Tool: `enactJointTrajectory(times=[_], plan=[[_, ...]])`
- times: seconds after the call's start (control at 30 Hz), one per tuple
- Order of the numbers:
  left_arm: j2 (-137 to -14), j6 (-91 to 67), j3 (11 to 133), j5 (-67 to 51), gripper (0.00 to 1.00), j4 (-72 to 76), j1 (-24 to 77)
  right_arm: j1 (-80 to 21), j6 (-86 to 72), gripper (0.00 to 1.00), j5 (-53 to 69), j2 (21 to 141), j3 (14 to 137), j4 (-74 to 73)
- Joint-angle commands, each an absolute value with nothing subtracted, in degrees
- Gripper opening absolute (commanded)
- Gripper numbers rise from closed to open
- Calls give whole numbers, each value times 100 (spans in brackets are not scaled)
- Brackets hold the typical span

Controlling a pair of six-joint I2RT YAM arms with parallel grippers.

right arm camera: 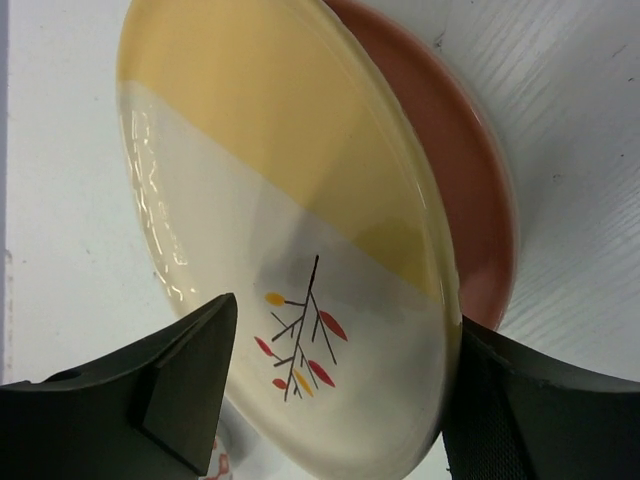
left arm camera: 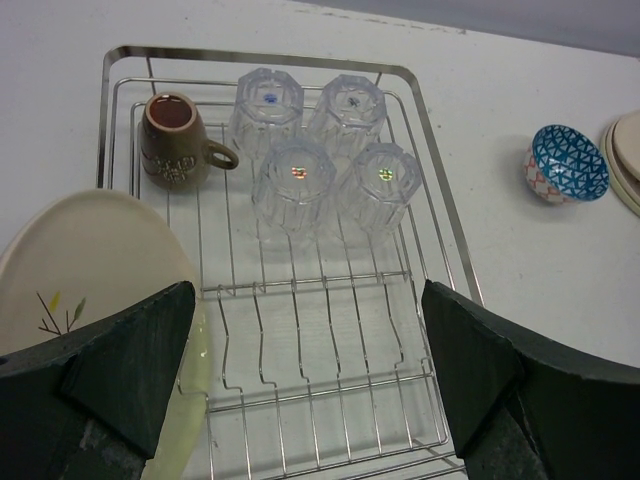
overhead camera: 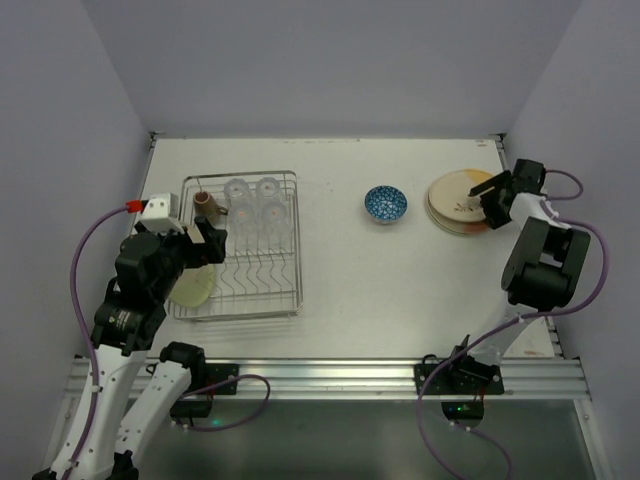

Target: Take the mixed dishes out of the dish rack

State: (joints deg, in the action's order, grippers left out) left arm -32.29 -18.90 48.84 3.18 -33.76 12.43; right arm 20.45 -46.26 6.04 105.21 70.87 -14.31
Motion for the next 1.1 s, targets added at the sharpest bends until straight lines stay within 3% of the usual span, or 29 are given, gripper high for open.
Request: enactJointTrajectory(times=[0.0, 0.43, 1.07], plan=[[-3252, -1705, 5027, 229, 100, -3419, 1274, 1855, -4263, 75, 97, 10520, 7479, -1626], [-3331, -1626, 5168, 369, 100, -3594, 1274, 1336, -3508, 81, -1248, 10688, 8103, -2522], [-3753, -2206, 5731, 2836, 100, -4341, 1274, 1230, -3322, 84, -1073, 10688, 7998, -2804]])
